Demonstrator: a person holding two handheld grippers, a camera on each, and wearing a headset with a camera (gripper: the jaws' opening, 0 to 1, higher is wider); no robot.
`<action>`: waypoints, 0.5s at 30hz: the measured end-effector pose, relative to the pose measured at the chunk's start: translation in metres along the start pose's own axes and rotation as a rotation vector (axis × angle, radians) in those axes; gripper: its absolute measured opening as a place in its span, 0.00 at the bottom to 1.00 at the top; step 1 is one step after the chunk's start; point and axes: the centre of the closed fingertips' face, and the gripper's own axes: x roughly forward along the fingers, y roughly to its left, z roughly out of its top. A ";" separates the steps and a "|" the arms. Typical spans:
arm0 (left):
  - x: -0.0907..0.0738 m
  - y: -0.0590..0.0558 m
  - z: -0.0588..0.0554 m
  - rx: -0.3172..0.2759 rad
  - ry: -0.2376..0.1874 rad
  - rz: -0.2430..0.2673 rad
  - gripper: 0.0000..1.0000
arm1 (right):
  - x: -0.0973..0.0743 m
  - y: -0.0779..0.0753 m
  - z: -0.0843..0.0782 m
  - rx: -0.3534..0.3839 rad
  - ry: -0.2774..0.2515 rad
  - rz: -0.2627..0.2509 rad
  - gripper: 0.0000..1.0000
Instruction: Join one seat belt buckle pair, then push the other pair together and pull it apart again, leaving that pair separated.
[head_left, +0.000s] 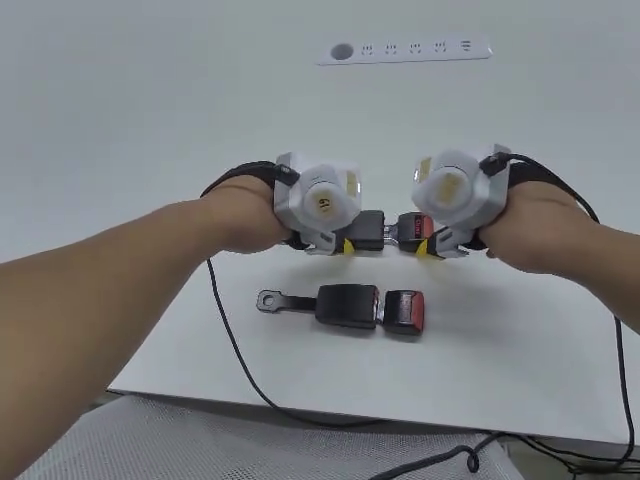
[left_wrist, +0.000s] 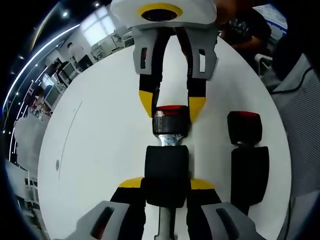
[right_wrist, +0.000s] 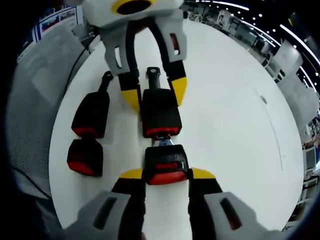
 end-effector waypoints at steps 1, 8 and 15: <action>0.000 0.000 0.000 0.000 0.001 0.000 0.31 | 0.001 0.000 0.001 -0.001 0.002 -0.002 0.31; 0.000 0.000 0.000 -0.005 0.008 -0.003 0.31 | 0.000 -0.002 0.002 -0.013 0.003 -0.001 0.31; 0.000 -0.001 0.000 0.002 0.002 -0.004 0.32 | -0.001 -0.002 0.001 -0.014 -0.006 0.000 0.31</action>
